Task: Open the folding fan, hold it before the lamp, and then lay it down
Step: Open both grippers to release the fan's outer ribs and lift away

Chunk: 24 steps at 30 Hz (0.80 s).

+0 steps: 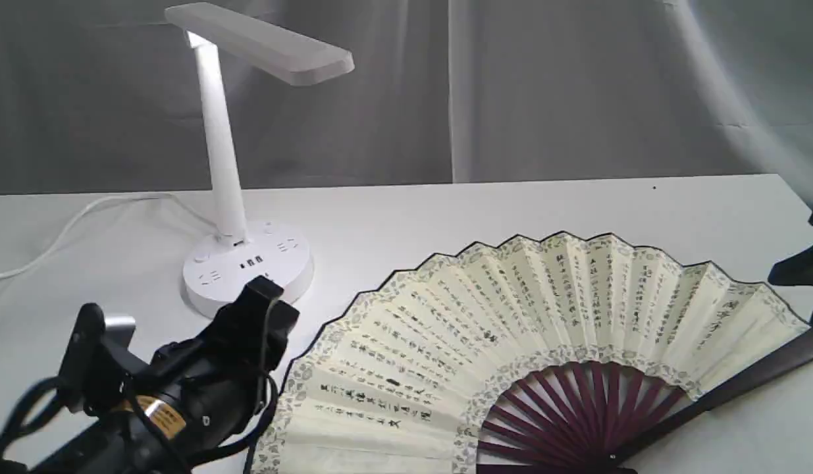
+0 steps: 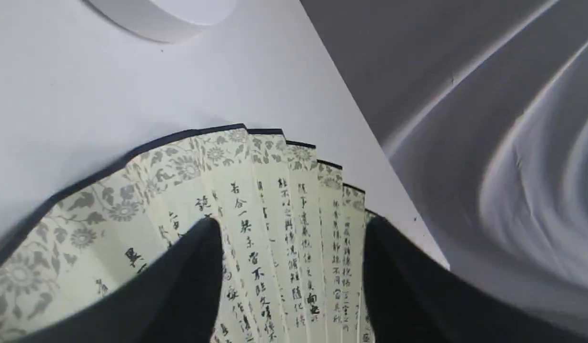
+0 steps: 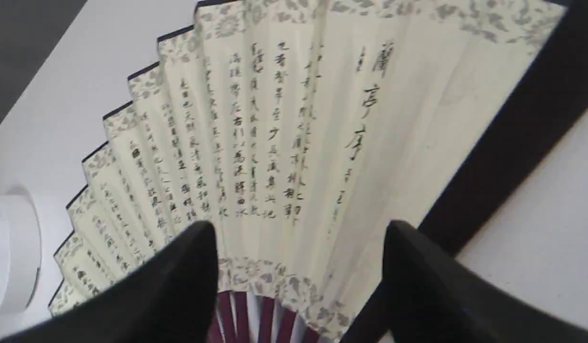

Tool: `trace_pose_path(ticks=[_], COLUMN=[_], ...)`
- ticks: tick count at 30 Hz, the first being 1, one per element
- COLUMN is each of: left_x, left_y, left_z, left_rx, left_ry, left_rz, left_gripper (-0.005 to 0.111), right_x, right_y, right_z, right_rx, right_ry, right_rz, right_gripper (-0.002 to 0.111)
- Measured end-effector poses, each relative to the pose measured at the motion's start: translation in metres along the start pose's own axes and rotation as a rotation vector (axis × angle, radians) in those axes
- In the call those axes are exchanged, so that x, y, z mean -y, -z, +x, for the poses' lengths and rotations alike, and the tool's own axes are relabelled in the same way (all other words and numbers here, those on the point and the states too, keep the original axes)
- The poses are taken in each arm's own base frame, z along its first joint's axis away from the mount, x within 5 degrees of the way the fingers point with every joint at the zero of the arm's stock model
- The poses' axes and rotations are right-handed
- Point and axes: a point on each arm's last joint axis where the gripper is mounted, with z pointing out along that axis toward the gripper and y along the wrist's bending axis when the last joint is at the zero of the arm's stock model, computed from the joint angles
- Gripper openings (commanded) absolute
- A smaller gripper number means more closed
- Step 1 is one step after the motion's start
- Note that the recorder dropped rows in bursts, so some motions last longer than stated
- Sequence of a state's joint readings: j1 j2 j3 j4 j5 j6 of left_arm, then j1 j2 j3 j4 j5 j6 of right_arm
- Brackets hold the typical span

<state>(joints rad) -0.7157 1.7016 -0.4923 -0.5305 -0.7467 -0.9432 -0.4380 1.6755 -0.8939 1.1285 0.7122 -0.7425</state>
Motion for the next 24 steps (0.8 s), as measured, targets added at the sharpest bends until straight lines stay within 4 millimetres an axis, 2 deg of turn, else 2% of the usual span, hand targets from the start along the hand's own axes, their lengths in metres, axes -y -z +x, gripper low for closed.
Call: trace_pose_path(ticks=[8, 16, 19, 24], left_x=[0.009, 0.032, 0.042, 0.049], left_y=[0.016, 0.037, 0.046, 0.055], left_z=[-0.036, -0.063, -0.075, -0.087], left_rx=[-0.156, -0.266, -0.279, -0.328], left_ry=[-0.229, -0.507, -0.629, -0.82], left_rz=[-0.038, -0.241, -0.342, -0.464], left_gripper=[0.042, 0.035, 0.026, 0.0], right_x=[-0.033, -0.054, -0.061, -0.075], right_y=[-0.008, -0.023, -0.026, -0.027], right_z=[0.02, 0.046, 0.052, 0.058], right_rx=[-0.108, -0.253, -0.316, -0.406], right_ry=[0.202, 0.365, 0.426, 0.528], right_rz=[-0.01, 0.028, 0.074, 0.196], right_gripper=[0.043, 0.035, 0.03, 0.025])
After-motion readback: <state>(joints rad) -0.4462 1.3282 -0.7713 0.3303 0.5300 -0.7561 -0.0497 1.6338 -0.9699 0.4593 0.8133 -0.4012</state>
